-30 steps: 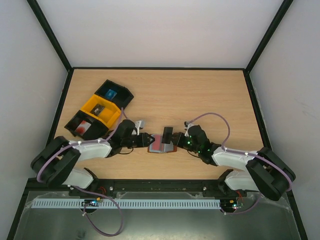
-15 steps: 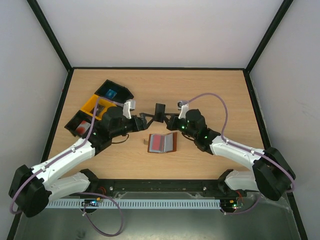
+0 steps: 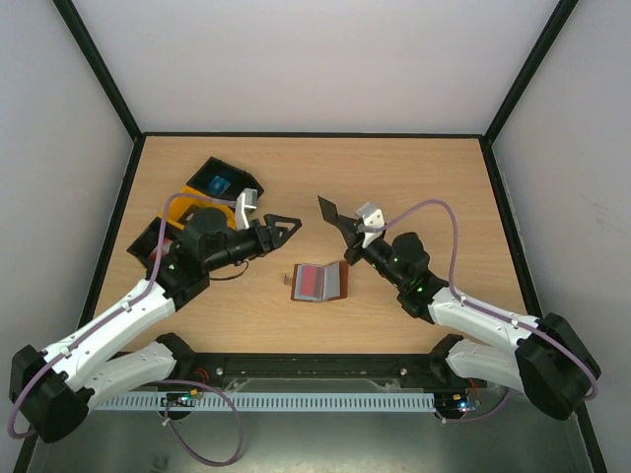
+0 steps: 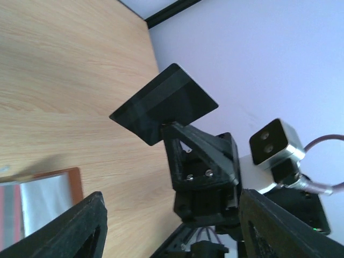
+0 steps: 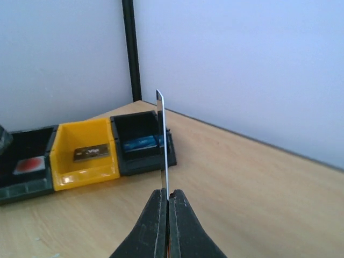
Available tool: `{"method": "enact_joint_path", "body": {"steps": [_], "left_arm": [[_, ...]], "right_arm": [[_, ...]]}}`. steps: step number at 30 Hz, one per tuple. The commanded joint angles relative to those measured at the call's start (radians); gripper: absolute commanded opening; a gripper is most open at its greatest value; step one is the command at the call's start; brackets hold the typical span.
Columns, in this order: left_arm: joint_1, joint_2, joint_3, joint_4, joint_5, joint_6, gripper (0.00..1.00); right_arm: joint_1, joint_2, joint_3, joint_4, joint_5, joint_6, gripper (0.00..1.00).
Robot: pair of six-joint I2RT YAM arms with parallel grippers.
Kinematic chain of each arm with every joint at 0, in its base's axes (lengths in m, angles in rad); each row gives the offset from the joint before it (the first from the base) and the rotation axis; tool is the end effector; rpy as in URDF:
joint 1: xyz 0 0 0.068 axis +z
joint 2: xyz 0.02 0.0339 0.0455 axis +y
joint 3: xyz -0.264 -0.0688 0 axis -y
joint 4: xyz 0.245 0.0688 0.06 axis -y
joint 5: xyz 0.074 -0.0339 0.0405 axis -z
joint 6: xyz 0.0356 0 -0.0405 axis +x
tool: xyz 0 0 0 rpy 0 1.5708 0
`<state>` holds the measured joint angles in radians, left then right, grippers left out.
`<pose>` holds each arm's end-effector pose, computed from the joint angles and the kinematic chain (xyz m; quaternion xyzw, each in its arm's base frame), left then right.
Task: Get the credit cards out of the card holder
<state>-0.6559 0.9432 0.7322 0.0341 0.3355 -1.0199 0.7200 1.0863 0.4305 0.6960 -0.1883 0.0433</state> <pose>0.1696 -0.1453 0.3156 -0.0314 0.7630 -0.5560 0.3282 0.1735 0.1611 0.2496 -0.2929 0.6281 0.3279 0.6421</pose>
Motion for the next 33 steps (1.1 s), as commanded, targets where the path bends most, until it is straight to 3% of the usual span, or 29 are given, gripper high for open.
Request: {"method": "enact_joint_path", "body": {"steps": [1,6,13,18,24,30,33], "left_arm": [[-0.002,0.000,0.029,0.099,0.052,-0.091,0.67],[-0.003,0.068,0.036,0.152,0.147,-0.124,0.64],[-0.013,0.117,0.033,0.252,0.170,-0.187,0.71],[-0.011,0.151,0.053,0.220,0.168,-0.184,0.65],[-0.007,0.173,0.070,0.187,0.170,-0.191,0.62],[-0.005,0.221,0.050,0.282,0.235,-0.232,0.59],[-0.005,0.236,0.045,0.311,0.250,-0.256,0.51]], "right_arm": [[0.014,-0.017,-0.033,0.142,0.017,-0.300,0.02],[0.058,0.011,-0.068,0.204,0.077,-0.459,0.02],[0.147,0.055,-0.132,0.341,0.212,-0.589,0.02],[0.184,0.070,-0.155,0.402,0.313,-0.672,0.02],[0.202,0.051,-0.154,0.423,0.323,-0.685,0.02],[0.233,0.032,-0.154,0.406,0.320,-0.697,0.02],[0.241,0.030,-0.145,0.376,0.319,-0.714,0.02]]}}
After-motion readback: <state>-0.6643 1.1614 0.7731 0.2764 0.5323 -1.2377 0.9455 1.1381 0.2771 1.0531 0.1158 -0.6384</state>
